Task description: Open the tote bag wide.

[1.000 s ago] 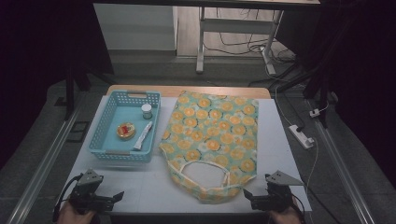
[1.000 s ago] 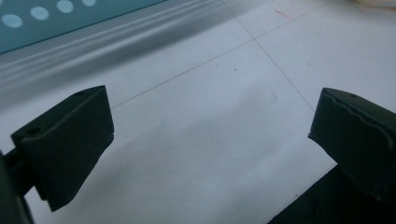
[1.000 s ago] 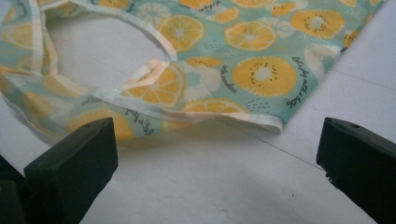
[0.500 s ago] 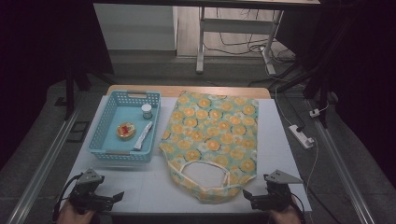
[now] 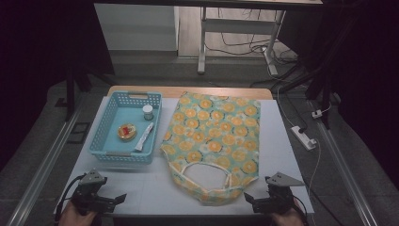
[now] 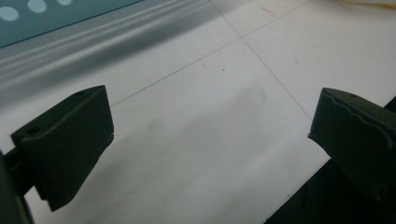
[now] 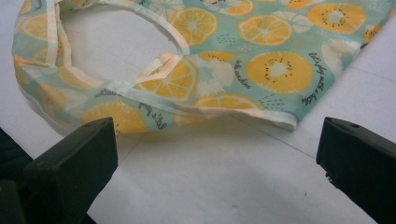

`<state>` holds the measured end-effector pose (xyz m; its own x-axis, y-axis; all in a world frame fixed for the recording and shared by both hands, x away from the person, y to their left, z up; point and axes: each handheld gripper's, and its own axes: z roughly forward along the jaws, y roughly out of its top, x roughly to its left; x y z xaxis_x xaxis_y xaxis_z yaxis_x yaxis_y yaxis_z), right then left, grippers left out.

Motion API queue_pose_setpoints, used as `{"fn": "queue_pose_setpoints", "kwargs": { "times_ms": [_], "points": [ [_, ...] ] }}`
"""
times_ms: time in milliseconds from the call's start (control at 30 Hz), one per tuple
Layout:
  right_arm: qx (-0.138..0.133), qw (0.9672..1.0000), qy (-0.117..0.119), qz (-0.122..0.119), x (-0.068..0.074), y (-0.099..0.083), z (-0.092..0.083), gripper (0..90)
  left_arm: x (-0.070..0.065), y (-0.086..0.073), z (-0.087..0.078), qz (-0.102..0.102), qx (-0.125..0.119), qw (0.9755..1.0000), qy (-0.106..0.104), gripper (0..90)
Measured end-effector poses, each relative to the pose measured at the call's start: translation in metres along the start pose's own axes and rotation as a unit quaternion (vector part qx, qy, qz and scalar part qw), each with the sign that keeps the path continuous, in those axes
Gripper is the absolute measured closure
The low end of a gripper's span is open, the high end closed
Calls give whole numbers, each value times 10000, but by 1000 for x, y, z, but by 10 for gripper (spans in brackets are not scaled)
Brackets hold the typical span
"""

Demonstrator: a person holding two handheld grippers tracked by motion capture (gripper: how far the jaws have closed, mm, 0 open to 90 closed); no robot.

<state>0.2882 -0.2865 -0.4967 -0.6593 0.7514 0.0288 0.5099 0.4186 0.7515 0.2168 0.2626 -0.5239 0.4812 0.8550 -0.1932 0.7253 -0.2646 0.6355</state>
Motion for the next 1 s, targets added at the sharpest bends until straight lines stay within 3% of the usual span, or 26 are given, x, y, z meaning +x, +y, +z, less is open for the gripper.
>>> {"fn": "queue_pose_setpoints", "kwargs": {
  "times_ms": [433,800,1000],
  "points": [
    [-49,9992,67,-378,12,7,-1,0,-1,0,0,-3,74,10000,9,0],
    [-48,9971,429,-627,23,12,6,0,0,1,1,-27,91,10000,-30,0],
    [28,9963,647,-562,31,18,12,0,1,1,1,-29,89,9999,-36,0]
  ]
}}
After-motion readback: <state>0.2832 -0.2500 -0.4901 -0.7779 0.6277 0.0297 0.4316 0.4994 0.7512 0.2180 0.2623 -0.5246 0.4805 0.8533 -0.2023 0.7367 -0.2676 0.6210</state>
